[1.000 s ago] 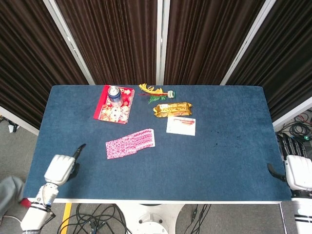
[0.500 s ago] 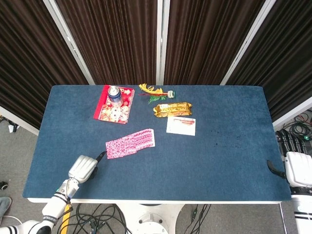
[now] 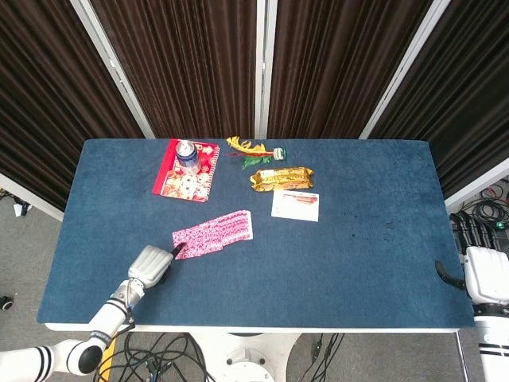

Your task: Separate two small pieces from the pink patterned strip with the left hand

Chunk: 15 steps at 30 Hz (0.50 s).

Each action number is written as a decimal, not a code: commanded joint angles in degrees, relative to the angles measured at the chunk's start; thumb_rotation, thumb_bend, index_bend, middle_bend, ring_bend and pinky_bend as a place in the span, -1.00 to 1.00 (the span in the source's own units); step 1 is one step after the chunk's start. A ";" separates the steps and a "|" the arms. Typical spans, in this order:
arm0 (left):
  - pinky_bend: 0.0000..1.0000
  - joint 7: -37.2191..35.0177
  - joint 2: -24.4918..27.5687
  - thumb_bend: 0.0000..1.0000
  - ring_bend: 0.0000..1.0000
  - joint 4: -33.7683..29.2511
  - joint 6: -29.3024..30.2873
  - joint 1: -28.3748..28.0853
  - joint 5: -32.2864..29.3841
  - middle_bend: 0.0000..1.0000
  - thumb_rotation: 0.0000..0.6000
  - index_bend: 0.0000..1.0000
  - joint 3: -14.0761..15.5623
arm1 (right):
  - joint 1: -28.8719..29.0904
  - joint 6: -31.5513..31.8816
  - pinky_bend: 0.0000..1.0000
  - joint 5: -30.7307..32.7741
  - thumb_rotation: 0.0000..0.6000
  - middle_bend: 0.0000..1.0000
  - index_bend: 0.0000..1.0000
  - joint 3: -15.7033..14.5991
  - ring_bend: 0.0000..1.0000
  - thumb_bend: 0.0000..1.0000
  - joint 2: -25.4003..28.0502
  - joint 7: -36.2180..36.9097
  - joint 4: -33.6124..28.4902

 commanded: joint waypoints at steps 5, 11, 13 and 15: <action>0.72 0.58 -0.45 0.28 0.77 0.88 -0.76 -1.39 -2.07 0.78 1.00 -0.89 0.80 | 0.19 -0.50 -1.00 0.10 1.00 -1.00 -1.00 -0.19 -1.00 -0.58 -0.54 0.33 0.75; 0.72 1.95 -1.37 0.28 0.77 1.84 -1.37 -2.83 -4.22 0.76 1.00 -0.89 1.40 | 0.39 -0.73 -1.00 0.15 1.00 -1.00 -1.00 -0.23 -1.00 -0.58 -0.99 0.29 1.10; 0.71 2.57 -1.39 0.28 0.77 2.02 -1.58 -3.15 -5.40 0.76 1.00 -0.88 1.74 | 0.34 -0.64 -1.00 0.21 1.00 -1.00 -1.00 -0.22 -1.00 -0.58 -1.00 0.40 1.22; 0.70 3.55 -1.27 0.28 0.77 2.09 -1.59 -3.51 -7.05 0.74 1.00 -0.88 2.08 | 0.26 -0.57 -1.00 0.33 1.00 -1.00 -1.00 -0.19 -1.00 -0.58 -1.01 0.58 1.44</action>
